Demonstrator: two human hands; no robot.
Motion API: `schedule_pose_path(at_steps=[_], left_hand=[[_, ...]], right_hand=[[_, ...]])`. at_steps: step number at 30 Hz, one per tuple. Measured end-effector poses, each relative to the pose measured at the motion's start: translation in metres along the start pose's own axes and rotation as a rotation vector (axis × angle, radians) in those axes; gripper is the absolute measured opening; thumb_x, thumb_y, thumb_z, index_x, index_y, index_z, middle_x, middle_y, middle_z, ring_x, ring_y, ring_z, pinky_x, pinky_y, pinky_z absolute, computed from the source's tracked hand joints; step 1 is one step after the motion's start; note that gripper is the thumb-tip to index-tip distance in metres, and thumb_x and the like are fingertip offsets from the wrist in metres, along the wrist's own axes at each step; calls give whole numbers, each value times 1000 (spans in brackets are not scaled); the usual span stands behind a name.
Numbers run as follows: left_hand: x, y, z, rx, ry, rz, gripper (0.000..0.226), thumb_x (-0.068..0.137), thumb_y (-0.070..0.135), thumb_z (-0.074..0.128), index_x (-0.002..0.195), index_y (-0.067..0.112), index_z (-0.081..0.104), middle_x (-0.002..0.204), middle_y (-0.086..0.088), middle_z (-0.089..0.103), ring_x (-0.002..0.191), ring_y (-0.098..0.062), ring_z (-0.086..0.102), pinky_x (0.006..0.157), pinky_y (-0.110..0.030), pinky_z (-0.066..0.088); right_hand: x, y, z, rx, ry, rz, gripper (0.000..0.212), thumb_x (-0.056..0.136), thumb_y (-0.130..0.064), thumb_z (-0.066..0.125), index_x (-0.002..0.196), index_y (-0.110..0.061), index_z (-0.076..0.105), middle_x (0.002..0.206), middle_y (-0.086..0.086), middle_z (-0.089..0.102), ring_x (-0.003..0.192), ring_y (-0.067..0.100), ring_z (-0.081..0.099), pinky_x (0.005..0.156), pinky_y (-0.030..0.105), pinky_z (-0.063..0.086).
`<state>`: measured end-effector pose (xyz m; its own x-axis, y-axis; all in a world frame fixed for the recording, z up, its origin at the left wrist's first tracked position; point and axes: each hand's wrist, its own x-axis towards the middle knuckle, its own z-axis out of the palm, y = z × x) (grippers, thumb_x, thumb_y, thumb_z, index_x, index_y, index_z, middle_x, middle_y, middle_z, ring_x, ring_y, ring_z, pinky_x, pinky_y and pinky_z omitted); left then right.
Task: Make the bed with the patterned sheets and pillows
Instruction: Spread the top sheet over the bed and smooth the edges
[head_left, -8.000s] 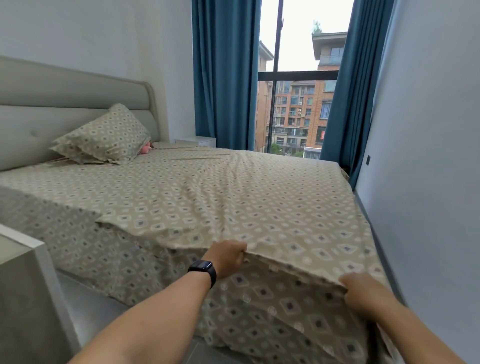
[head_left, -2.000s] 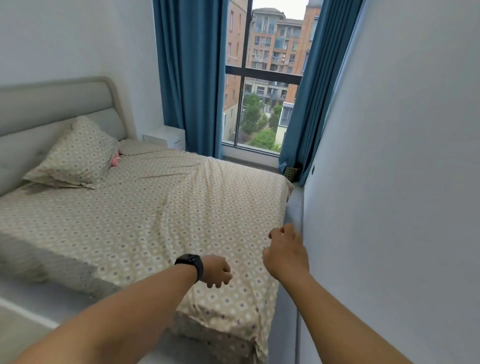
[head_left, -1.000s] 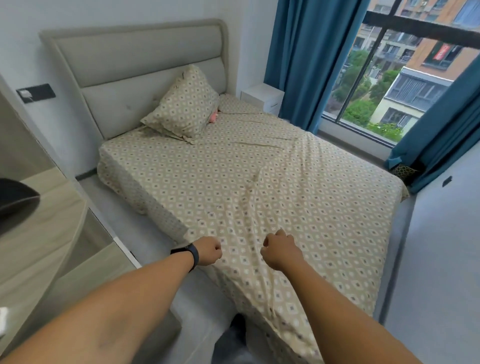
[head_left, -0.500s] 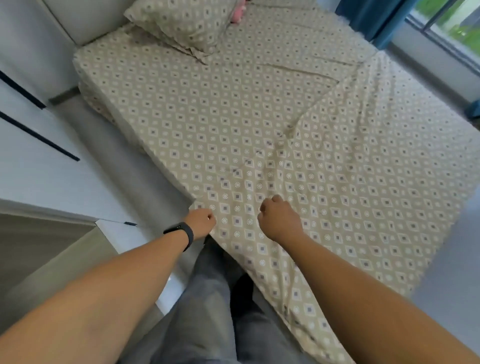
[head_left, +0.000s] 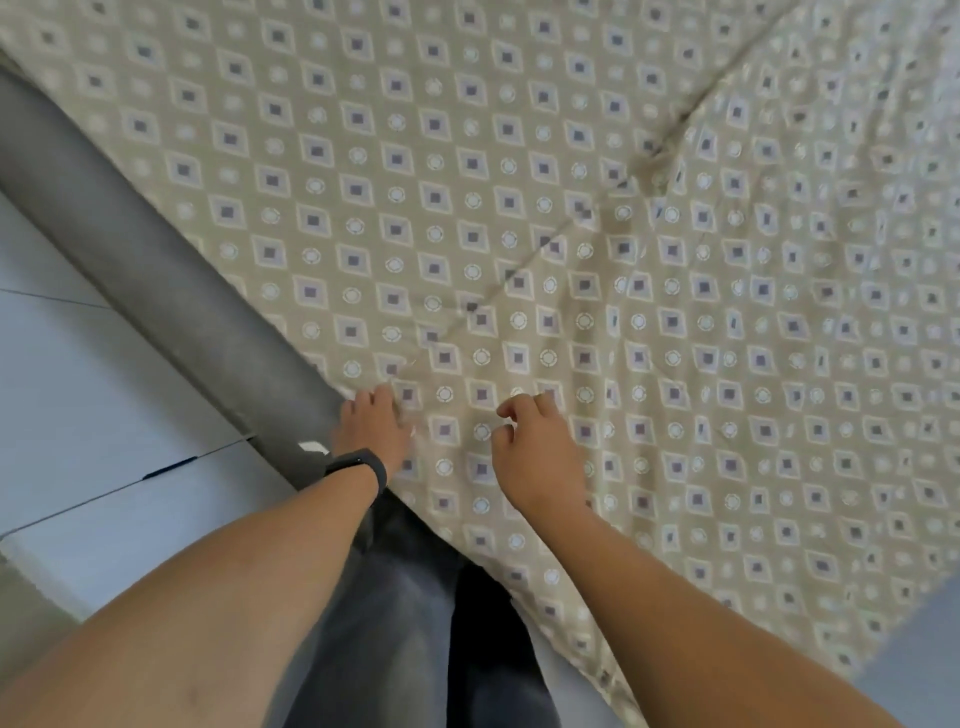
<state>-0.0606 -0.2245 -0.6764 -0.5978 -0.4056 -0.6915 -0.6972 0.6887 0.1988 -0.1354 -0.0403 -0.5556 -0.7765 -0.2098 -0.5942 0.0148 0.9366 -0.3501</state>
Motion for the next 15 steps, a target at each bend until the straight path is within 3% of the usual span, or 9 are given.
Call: schedule_pose_path(at_steps=[4, 8, 12, 15], left_hand=[[9, -14, 5, 56, 77, 33, 9, 103, 27, 51, 95, 23, 54, 113, -4, 49, 106, -29, 43, 81, -40, 44], [1, -23, -2, -53, 109, 121, 10, 101, 14, 48, 94, 19, 51, 113, 0, 48, 107, -27, 44, 84, -39, 43], [-17, -59, -4, -148, 113, -99, 25, 91, 4, 47, 77, 23, 37, 79, -1, 52, 74, -31, 52, 64, -38, 39], [-14, -69, -1, -188, 100, -181, 25, 92, 5, 46, 75, 20, 36, 71, -1, 51, 72, -33, 52, 65, -38, 36]], right_hand=[[17, 3, 7, -10, -59, -10, 27, 100, -24, 44, 123, -19, 57, 127, -4, 49, 103, 21, 56, 77, 40, 54], [27, -2, 4, -27, -71, -23, 26, 100, -23, 43, 123, -20, 57, 127, -4, 49, 103, 20, 56, 76, 38, 53], [35, -6, -2, -57, -91, -33, 26, 100, -23, 43, 122, -21, 57, 128, -4, 49, 102, 22, 57, 78, 40, 54], [44, -6, -4, -68, -117, -53, 26, 99, -24, 43, 121, -21, 57, 128, -4, 50, 101, 22, 57, 78, 41, 54]])
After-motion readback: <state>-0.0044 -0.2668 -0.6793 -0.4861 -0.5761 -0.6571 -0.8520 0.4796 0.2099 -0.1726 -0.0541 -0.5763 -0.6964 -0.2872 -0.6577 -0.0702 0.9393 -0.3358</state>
